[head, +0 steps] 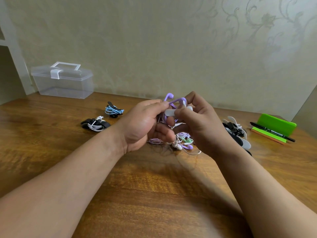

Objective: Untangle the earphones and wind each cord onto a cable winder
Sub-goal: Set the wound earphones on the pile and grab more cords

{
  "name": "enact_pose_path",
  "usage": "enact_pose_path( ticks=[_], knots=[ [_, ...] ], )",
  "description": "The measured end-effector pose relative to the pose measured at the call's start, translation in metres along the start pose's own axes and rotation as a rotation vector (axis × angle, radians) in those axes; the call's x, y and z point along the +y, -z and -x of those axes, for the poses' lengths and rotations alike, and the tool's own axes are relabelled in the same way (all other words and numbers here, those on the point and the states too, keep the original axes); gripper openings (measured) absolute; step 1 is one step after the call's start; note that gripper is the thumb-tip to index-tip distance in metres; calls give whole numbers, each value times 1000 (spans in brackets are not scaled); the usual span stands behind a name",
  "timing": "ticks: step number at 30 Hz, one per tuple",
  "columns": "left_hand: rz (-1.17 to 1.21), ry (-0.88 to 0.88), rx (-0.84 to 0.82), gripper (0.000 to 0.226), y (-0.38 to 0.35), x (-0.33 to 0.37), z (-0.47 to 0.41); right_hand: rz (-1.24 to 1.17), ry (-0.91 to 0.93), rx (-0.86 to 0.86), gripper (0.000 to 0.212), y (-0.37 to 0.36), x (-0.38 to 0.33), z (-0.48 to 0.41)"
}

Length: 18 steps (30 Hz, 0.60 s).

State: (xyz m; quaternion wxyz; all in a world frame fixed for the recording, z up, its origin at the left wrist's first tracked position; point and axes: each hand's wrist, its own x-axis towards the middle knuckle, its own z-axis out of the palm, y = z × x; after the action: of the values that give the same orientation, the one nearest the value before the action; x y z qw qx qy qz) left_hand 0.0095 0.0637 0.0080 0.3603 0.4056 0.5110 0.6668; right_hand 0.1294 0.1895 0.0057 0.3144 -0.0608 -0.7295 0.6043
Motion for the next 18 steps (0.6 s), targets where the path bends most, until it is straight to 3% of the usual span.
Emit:
enact_pose_path(
  ticks=[4, 9, 15, 18],
  knots=[
    [-29, -19, -38, 33, -4, -2, 0, -25, 4, -16, 9, 2, -1, 0],
    [-135, -93, 59, 39, -6, -8, -1, 46, 24, -93, 29, 3, -2, 3],
    [-148, -61, 63, 34, -8, -10, -3, 136, 30, -21, 16, 2, 0, 3],
    [-167, -39, 55, 28, -11, -12, -2, 304, 80, 86, 15, -2, 3, 2]
  ],
)
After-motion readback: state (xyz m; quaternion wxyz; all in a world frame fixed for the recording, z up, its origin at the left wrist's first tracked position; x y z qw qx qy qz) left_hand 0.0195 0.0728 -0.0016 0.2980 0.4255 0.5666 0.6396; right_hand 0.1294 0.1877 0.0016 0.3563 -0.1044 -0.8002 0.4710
